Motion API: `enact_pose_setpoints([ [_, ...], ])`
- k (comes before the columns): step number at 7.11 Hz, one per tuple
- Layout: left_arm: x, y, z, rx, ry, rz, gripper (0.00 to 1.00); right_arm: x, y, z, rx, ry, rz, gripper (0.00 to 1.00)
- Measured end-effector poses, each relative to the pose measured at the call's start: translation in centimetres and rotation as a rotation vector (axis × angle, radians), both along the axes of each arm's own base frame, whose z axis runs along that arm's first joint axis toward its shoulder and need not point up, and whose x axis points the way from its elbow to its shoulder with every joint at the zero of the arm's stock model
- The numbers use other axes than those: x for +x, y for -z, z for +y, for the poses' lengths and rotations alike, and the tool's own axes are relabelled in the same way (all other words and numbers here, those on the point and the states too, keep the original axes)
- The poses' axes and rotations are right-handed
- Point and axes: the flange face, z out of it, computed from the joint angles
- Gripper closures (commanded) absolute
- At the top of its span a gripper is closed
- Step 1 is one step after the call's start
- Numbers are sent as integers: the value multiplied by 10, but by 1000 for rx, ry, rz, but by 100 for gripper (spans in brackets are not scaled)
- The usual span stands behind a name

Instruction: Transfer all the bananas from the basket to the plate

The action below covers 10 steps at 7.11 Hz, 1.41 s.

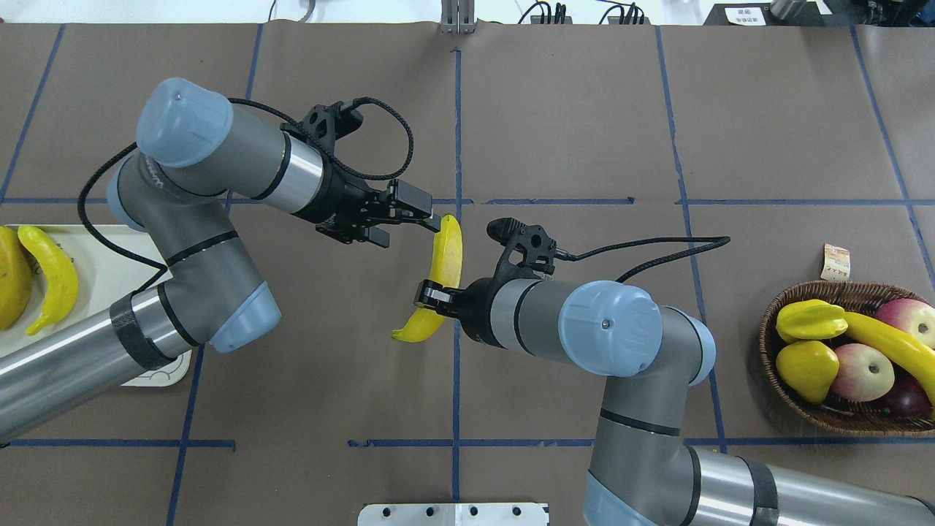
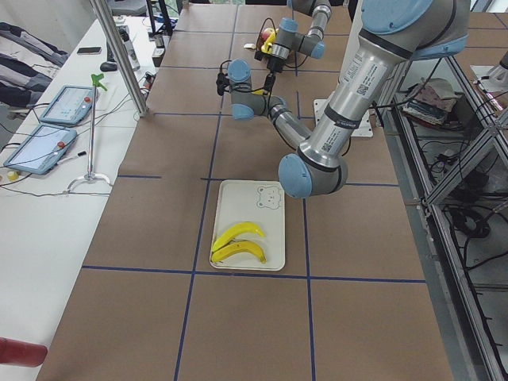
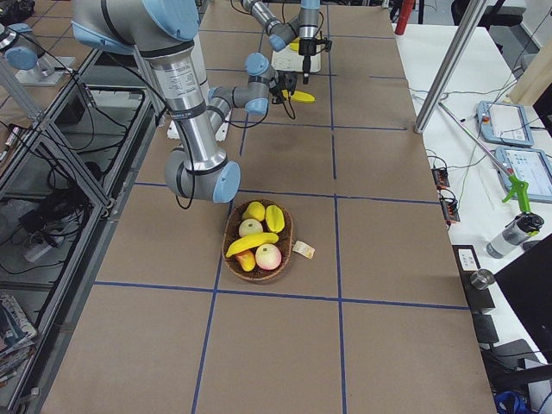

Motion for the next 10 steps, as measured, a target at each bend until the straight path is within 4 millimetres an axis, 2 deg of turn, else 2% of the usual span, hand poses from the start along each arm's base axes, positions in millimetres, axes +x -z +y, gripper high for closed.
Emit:
enact_pose_setpoints([
  [2,25,9,16,-18,18,4,35,-2,4,0,2,0,-5,85],
  [3,30,10,20,-22,20,3,41,-2,5,0,3,-1,-8,85],
  [6,33,8,23,-26,18,-1,48,0,8,0,1,-2,-14,85],
  [8,33,5,23,-28,17,-4,60,1,9,0,-2,-3,-18,85],
  [10,33,4,23,-29,16,-5,61,1,9,0,-3,-3,-19,85],
])
